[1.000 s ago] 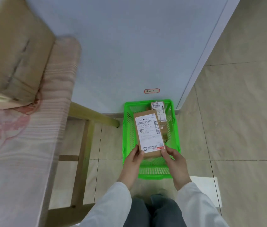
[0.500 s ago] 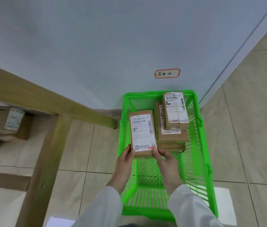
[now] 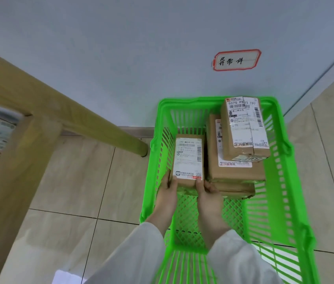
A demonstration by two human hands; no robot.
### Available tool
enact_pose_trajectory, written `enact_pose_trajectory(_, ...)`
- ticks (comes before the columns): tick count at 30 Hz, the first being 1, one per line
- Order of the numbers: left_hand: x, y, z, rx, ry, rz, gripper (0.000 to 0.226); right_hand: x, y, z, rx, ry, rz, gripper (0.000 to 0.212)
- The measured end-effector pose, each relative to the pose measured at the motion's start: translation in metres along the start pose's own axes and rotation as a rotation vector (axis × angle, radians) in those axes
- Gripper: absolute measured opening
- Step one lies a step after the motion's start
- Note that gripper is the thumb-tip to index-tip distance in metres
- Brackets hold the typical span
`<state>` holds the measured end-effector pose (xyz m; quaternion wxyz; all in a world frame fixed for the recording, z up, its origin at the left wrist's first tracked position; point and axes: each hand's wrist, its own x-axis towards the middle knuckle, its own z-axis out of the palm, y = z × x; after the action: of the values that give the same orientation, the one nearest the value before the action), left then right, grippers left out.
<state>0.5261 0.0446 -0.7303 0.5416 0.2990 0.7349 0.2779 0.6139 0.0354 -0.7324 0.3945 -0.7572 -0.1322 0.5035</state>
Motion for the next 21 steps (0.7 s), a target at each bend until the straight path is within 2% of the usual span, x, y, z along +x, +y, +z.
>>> enact_pose_trajectory(8,0.024,-0.008,0.019,-0.184,0.046,-0.064,0.043,0.024,0.01,0.019,-0.102,0.088,0.025,0.042)
enact_pose_trajectory(14,0.04,-0.007,0.023,-0.184,0.075,-0.11,0.044,0.03,0.013,0.022,-0.174,0.063,0.036,0.039)
enact_pose_trajectory(19,0.047,-0.008,0.029,-0.24,0.083,-0.18,0.041,0.025,0.014,0.013,-0.099,0.047,0.158,0.037)
enact_pose_trajectory(21,0.047,-0.009,0.031,-0.255,0.075,-0.2,0.041,0.019,0.017,0.013,-0.039,-0.012,0.23,0.027)
